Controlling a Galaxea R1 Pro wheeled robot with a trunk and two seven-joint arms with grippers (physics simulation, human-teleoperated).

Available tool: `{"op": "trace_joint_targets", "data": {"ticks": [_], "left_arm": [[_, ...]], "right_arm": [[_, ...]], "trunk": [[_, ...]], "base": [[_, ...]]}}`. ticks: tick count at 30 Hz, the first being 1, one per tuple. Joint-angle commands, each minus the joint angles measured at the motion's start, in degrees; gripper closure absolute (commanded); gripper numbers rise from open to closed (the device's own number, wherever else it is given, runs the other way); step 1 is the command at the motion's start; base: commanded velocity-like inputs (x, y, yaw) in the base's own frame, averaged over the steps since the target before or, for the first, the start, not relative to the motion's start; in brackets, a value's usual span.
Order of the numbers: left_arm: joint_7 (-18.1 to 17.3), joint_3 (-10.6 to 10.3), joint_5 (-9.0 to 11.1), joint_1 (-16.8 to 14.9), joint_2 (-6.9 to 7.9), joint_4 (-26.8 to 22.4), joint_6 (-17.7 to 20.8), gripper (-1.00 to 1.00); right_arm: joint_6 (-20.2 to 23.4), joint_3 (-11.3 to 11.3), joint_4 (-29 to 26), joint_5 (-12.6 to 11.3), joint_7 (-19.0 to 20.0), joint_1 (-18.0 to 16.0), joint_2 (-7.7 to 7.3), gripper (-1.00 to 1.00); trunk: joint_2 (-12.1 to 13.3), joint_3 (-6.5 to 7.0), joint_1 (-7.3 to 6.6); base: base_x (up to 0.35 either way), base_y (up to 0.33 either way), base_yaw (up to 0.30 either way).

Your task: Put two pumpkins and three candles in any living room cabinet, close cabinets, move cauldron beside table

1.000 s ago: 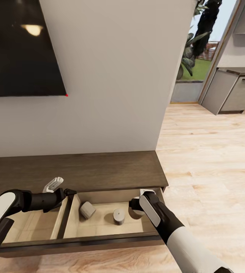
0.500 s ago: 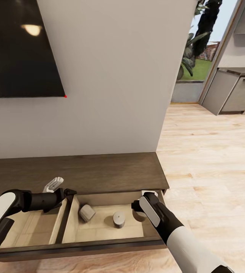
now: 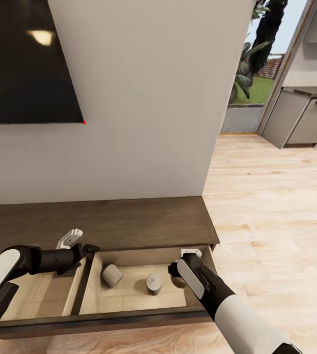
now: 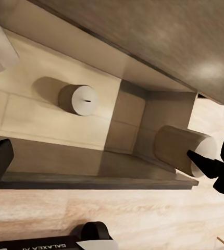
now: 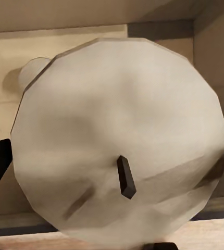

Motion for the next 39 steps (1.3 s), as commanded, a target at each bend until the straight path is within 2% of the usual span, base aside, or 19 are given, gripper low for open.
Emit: {"op": "trace_joint_targets", "data": {"ticks": [1, 16, 20, 25, 31, 39], "left_arm": [[0.60, -0.06, 0.59, -0.05, 0.00, -0.05, -0.03, -1.00], [0.60, 0.01, 0.75, -0.05, -0.15, -0.06, -0.06, -1.00], [0.60, -0.05, 0.75, -0.05, -0.15, -0.06, -0.11, -1.00], [0.60, -0.07, 0.75, -0.05, -0.15, -0.06, -0.12, -1.00], [0.60, -0.16, 0.75, -0.05, -0.19, -0.06, -0.12, -1.00], [0.61, -0.25, 0.68, -0.05, -0.17, -0.06, -0.12, -1.00]], "right_arm": [[0.18, 0.24, -0.08, -0.58, -0.47, -0.06, -0.03, 1.00], [0.66, 0.24, -0.81, -0.67, -0.14, -0.06, -0.39, 1.00], [0.66, 0.29, -0.85, -0.67, -0.11, -0.06, -0.46, 1.00], [0.65, 0.32, -0.89, -0.67, -0.20, -0.06, -0.48, 1.00], [0.66, 0.33, -0.84, -0.67, -0.23, -0.06, -0.45, 1.00], [0.67, 0.36, -0.83, -0.67, -0.15, -0.06, -0.48, 1.00]], "trunk": [[-0.44, -0.23, 0.22], [-6.46, -2.92, 3.52], [-6.46, -2.92, 3.52], [-8.46, -3.82, 4.61], [-8.46, -3.82, 4.61], [-8.46, -3.82, 4.61]], "base": [[0.000, 0.000, 0.000], [0.000, 0.000, 0.000], [0.000, 0.000, 0.018], [0.000, 0.000, 0.149], [0.000, 0.000, 0.238], [0.092, -0.007, 0.026]]}}
